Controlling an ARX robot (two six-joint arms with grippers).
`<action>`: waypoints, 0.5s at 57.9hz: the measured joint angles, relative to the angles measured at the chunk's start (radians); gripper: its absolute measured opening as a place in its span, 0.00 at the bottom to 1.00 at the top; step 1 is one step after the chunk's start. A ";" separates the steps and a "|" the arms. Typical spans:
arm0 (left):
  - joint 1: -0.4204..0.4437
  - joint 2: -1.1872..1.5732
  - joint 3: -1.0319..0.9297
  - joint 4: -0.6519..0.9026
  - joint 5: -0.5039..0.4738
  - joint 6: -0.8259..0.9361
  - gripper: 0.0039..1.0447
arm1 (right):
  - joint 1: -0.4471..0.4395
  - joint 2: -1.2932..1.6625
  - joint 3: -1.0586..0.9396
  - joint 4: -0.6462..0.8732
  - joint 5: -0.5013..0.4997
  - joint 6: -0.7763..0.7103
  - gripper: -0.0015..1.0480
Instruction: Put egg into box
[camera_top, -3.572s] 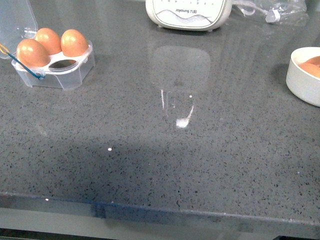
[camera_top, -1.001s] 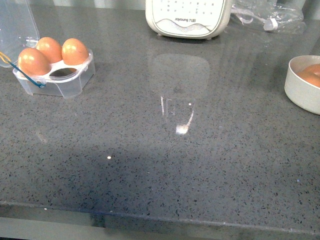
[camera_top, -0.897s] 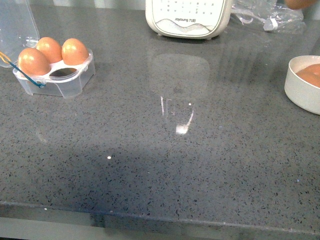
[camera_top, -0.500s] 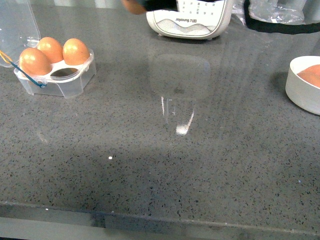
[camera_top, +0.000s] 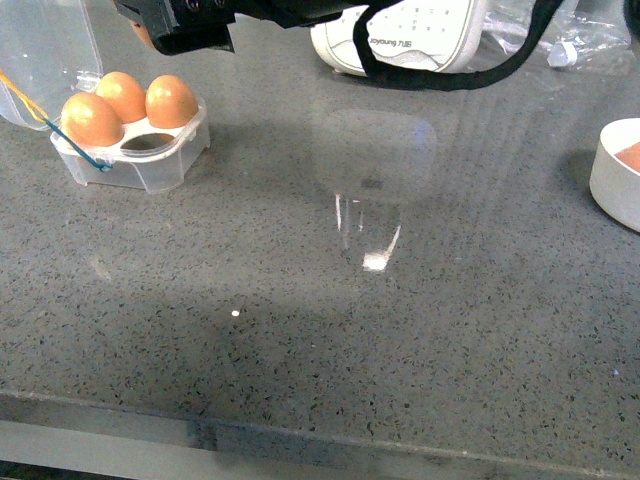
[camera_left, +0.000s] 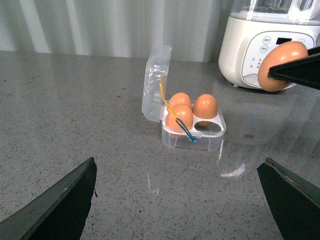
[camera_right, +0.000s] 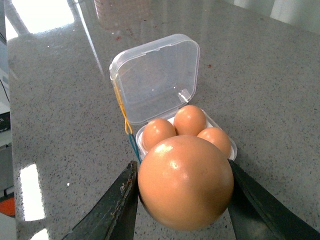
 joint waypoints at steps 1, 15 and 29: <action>0.000 0.000 0.000 0.000 0.000 0.000 0.94 | 0.001 0.003 0.005 -0.002 0.001 0.000 0.41; 0.000 0.000 0.000 0.000 0.000 0.000 0.94 | 0.025 0.110 0.129 -0.053 0.026 0.002 0.41; 0.000 0.000 0.000 0.000 0.000 0.000 0.94 | 0.026 0.168 0.192 -0.091 0.032 0.005 0.41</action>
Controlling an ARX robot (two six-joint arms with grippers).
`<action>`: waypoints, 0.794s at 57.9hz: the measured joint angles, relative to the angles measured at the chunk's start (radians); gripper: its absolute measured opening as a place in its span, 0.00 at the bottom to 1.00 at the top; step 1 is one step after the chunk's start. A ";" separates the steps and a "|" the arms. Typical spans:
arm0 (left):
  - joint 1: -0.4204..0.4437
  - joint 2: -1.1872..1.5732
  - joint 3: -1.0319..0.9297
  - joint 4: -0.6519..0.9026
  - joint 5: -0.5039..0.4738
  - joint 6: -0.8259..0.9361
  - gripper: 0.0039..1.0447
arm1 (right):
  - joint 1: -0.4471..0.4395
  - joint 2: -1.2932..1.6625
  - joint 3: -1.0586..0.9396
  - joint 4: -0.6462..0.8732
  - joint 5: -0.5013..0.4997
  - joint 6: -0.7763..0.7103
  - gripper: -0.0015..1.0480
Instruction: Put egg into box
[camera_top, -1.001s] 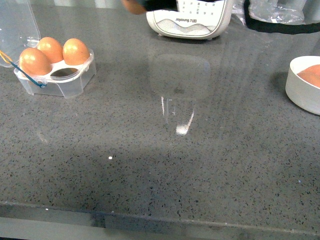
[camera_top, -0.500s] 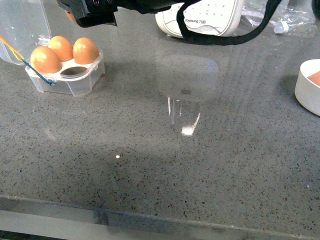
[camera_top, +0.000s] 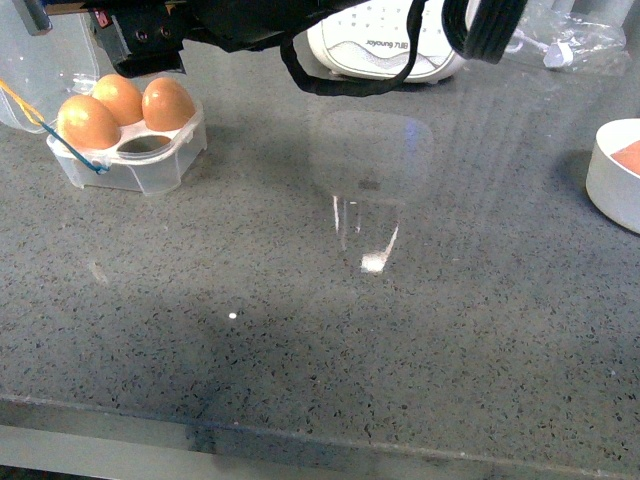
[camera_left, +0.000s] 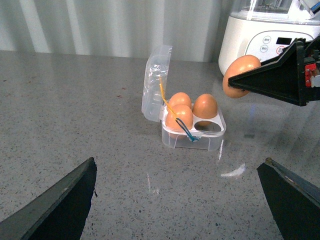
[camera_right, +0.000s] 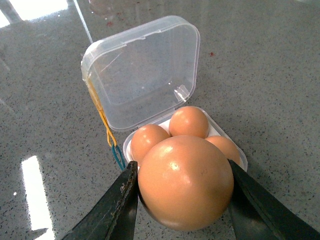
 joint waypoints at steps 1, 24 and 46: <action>0.000 0.000 0.000 0.000 0.000 0.000 0.94 | 0.000 0.002 0.001 -0.001 0.000 0.000 0.41; 0.000 0.000 0.000 0.000 0.000 0.000 0.94 | 0.004 0.056 0.019 -0.042 0.001 -0.024 0.41; 0.000 0.000 0.000 0.000 0.000 0.000 0.94 | 0.016 0.097 0.081 -0.053 0.010 -0.023 0.41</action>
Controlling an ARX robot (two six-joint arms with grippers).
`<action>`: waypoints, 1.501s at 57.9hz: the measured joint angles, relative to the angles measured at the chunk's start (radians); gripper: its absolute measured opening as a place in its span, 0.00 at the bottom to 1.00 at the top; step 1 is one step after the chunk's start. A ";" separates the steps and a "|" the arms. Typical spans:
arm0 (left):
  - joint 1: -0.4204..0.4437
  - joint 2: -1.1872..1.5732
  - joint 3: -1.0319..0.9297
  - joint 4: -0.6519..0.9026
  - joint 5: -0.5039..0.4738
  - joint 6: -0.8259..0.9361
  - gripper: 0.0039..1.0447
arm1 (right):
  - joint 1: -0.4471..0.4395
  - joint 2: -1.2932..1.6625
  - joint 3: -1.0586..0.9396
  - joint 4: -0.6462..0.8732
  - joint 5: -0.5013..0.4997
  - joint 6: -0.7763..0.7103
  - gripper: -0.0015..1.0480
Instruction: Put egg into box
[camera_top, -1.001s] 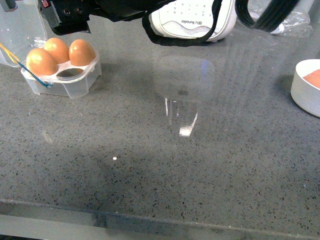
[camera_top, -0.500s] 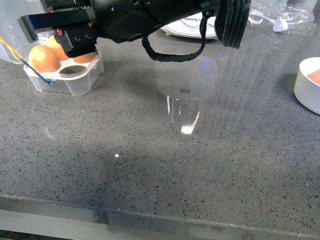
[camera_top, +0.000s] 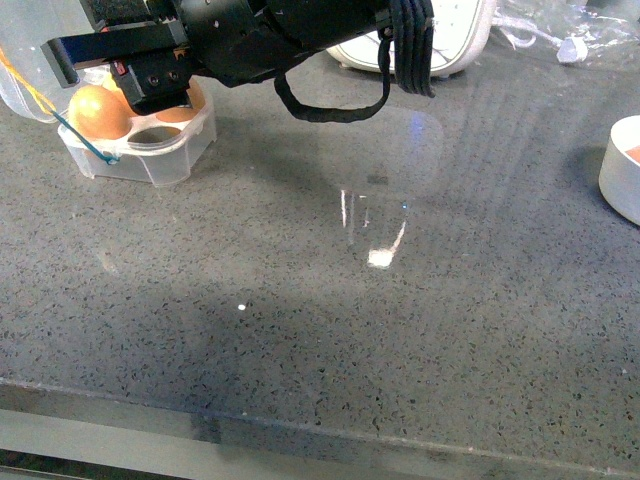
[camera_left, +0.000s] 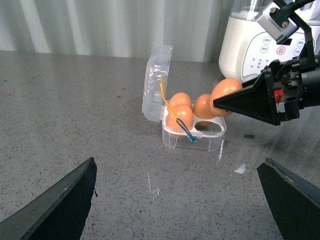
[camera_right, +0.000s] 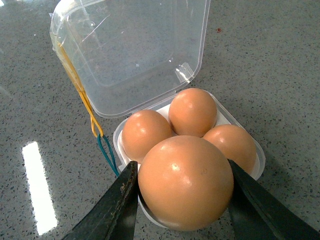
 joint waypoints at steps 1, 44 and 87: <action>0.000 0.000 0.000 0.000 0.000 0.000 0.94 | 0.001 0.001 0.003 0.000 0.000 0.000 0.41; 0.000 0.000 0.000 0.000 0.000 0.000 0.94 | -0.013 -0.029 -0.031 0.020 0.030 0.007 0.93; 0.000 0.000 0.000 0.000 0.000 0.000 0.94 | -0.407 -0.592 -0.632 0.229 0.484 -0.063 0.93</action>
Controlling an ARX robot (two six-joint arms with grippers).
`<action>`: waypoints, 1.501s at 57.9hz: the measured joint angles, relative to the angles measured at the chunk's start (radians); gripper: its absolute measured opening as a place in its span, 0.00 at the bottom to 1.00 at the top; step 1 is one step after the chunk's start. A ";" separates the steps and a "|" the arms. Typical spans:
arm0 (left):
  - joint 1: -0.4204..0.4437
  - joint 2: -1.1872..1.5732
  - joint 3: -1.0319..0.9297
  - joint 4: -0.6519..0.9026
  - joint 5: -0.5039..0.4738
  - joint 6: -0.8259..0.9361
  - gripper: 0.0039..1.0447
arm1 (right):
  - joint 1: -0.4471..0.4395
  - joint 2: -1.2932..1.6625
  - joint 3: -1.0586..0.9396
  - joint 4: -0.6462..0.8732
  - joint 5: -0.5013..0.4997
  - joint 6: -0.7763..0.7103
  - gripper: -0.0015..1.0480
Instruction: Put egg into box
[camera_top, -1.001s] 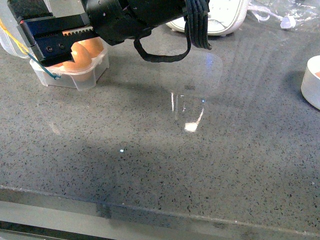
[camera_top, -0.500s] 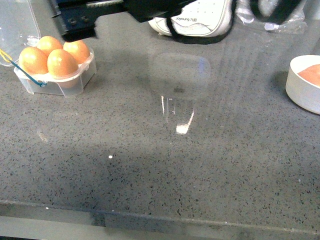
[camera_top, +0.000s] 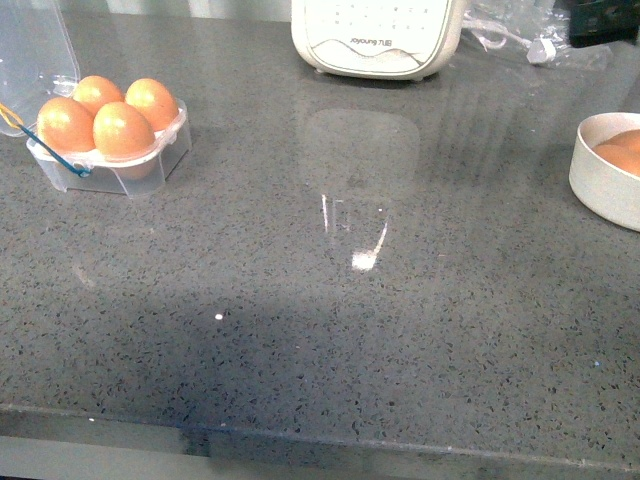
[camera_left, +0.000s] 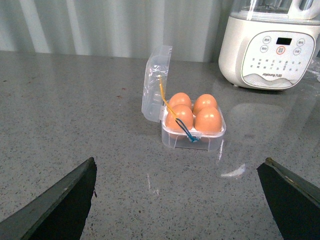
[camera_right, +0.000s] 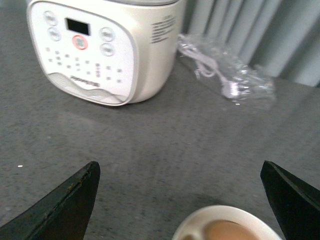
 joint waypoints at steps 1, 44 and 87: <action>0.000 0.000 0.000 0.000 0.000 0.000 0.94 | -0.011 -0.019 -0.018 0.009 0.007 -0.005 0.93; 0.000 0.000 0.000 0.000 0.000 0.000 0.94 | -0.260 -0.683 -0.521 0.063 -0.135 0.116 0.23; 0.000 0.000 0.000 0.000 0.000 0.000 0.94 | -0.260 -1.056 -0.731 -0.097 -0.138 0.116 0.03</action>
